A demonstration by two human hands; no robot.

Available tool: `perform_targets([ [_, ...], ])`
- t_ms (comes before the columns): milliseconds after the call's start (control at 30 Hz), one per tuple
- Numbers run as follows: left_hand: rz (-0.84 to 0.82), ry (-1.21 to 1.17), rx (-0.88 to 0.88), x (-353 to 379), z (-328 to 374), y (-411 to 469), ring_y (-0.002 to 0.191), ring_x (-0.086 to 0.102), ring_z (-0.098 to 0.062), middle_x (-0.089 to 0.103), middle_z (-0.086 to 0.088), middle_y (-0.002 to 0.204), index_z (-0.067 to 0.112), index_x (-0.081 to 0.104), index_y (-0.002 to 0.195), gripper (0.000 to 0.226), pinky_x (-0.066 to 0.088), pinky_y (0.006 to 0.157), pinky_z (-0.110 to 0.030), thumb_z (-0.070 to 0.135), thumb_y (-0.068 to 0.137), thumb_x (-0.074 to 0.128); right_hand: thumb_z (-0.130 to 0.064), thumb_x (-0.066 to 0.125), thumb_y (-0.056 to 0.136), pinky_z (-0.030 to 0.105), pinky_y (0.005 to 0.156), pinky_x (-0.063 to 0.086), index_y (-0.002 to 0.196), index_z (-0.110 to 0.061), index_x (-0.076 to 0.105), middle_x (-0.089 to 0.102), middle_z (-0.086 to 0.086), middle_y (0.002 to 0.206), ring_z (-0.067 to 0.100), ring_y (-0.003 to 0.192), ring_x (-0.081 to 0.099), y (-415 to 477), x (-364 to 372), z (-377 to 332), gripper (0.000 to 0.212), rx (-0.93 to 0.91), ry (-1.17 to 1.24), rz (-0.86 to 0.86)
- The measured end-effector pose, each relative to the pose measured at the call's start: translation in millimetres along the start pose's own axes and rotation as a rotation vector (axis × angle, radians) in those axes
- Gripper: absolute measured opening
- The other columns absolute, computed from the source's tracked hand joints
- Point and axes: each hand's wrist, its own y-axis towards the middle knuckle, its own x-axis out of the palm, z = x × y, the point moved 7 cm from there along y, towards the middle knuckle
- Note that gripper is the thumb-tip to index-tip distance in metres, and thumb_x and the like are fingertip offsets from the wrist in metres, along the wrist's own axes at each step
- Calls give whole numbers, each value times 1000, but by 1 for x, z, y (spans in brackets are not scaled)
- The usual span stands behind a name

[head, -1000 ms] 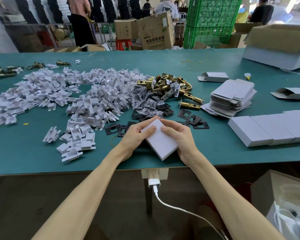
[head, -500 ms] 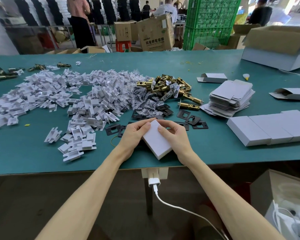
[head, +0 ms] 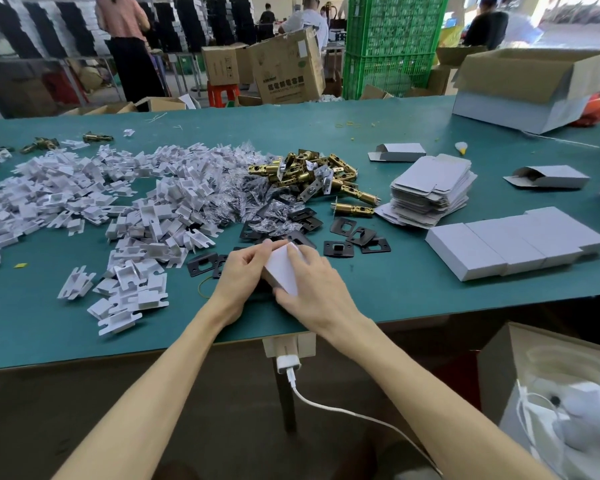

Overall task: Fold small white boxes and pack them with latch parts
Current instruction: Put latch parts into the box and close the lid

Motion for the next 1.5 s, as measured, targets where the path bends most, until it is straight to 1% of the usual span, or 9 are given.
perform_targets([
  [133, -12, -100, -27, 3, -3, 2, 108, 75, -26, 79, -10, 111, 5, 76, 114, 41, 61, 93, -35, 31, 112, 45, -40, 59, 95, 46, 103, 43, 153, -9, 30, 36, 14, 155, 35, 127, 46, -5, -35, 28, 71, 22, -114, 112],
  [367, -35, -25, -2, 9, -2, 4, 104, 76, -23, 80, -8, 107, 5, 78, 111, 39, 62, 90, -30, 29, 111, 47, -33, 64, 93, 48, 88, 47, 135, -5, 44, 50, 19, 135, 43, 113, 52, -7, -123, 141, 54, 298, -278, 241],
  [633, -30, -25, 7, 8, -1, 4, 102, 77, -22, 80, -7, 105, 6, 79, 109, 38, 62, 89, -29, 28, 111, 47, -35, 59, 92, 50, 95, 43, 130, -6, 46, 49, 21, 135, 44, 120, 48, -22, -132, 225, 49, 586, -343, 81],
  [833, -27, -13, 10, 8, -1, 4, 102, 77, -22, 81, -6, 105, 7, 79, 109, 37, 62, 89, -29, 28, 111, 48, -36, 59, 95, 58, 112, 31, 139, -4, 41, 39, 23, 147, 39, 137, 34, -2, -134, 222, 57, 489, -434, 83],
  [1000, -14, -7, 12, 7, 0, 4, 101, 77, -21, 81, -5, 104, 9, 79, 108, 37, 62, 87, -28, 27, 111, 48, -33, 57, 100, 50, 123, 18, 156, 0, 24, 21, 22, 164, 37, 152, 18, 39, -139, 196, 73, 319, -424, 159],
  [1200, 3, -5, -6, 8, -1, 5, 99, 77, -21, 81, -6, 102, 6, 79, 107, 37, 63, 84, -29, 26, 111, 49, -32, 54, 104, 49, 123, 20, 156, 7, 15, 23, 25, 163, 37, 152, 21, 73, -142, 209, 76, 412, -432, 78],
  [1300, 5, -1, -9, 8, -1, 6, 100, 77, -21, 81, -5, 103, 6, 79, 108, 36, 63, 85, -30, 26, 110, 49, -27, 54, 103, 46, 113, 31, 145, 6, 34, 43, 25, 148, 38, 139, 38, 73, -137, 213, 57, 385, -483, 84],
  [1367, 1, -2, -14, 7, -2, 7, 99, 77, -21, 81, -5, 103, 6, 79, 108, 36, 63, 86, -30, 26, 110, 50, -20, 57, 101, 42, 93, 38, 123, 4, 49, 57, 24, 129, 40, 122, 50, 71, -138, 209, 33, 311, -525, 156],
  [1500, -8, -6, -14, 7, -3, 8, 99, 77, -21, 81, -5, 102, 7, 79, 108, 36, 63, 86, -31, 27, 111, 49, 1, 50, 95, 37, 69, 32, 96, 3, 61, 67, 26, 104, 42, 99, 57, 66, -145, 197, 11, 247, -596, 228],
])
